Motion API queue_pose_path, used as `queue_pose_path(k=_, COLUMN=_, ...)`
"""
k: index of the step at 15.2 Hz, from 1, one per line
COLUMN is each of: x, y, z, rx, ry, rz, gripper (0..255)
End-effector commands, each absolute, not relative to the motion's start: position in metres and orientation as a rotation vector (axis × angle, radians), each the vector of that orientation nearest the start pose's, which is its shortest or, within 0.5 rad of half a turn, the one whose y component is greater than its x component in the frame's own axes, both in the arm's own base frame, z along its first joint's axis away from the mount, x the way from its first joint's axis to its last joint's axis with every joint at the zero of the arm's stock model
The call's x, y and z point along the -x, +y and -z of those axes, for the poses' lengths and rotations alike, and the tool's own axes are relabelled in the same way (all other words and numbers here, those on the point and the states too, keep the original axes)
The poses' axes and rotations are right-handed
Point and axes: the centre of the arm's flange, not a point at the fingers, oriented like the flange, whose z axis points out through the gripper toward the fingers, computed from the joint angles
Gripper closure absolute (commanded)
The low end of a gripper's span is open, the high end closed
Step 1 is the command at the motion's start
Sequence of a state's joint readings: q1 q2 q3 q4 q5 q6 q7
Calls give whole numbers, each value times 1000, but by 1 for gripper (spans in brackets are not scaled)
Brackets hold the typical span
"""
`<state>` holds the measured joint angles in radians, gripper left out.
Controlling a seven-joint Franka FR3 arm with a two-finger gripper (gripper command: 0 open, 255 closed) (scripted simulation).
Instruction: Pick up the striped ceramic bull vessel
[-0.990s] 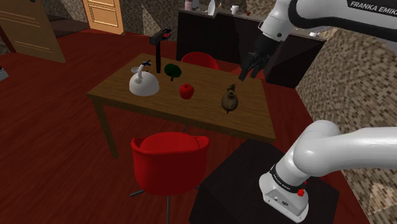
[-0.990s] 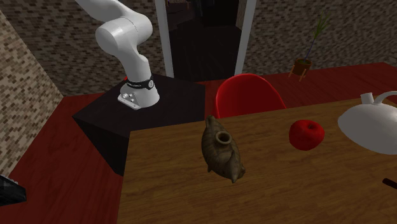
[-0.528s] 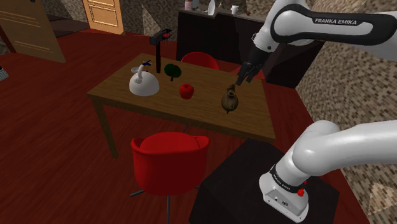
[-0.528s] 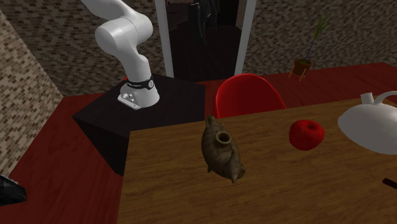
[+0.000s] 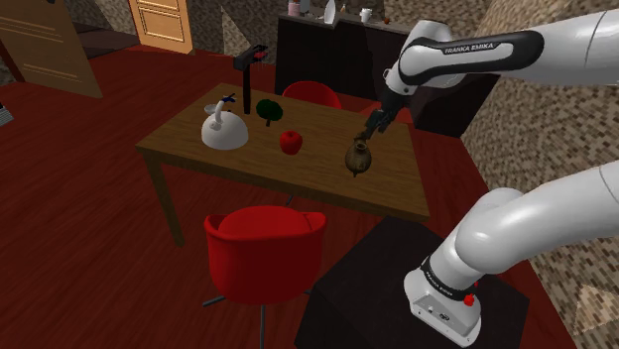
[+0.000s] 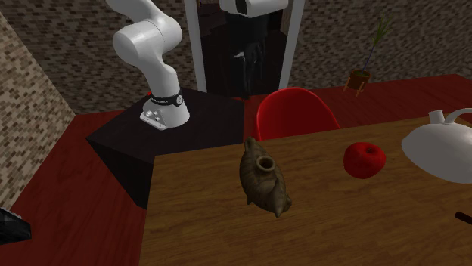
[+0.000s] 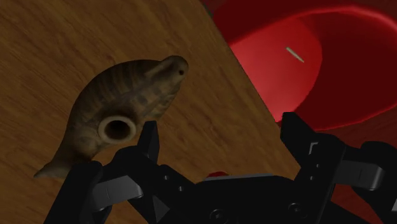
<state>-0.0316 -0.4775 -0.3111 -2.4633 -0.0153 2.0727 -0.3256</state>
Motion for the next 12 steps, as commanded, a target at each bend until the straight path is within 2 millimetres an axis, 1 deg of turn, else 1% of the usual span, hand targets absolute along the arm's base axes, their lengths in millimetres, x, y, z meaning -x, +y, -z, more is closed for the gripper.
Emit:
queue_pose_path(k=1, x=-398, y=-157, z=-448, rx=3047, ry=-44, rz=159, gripper=0)
queue_pose_path(k=11, x=-455, y=-241, z=-371, rx=3086, ry=-115, rz=156, gripper=0)
queue_pose_path(k=12, x=-455, y=-241, z=-366, rx=3086, ry=-115, rz=156, gripper=0)
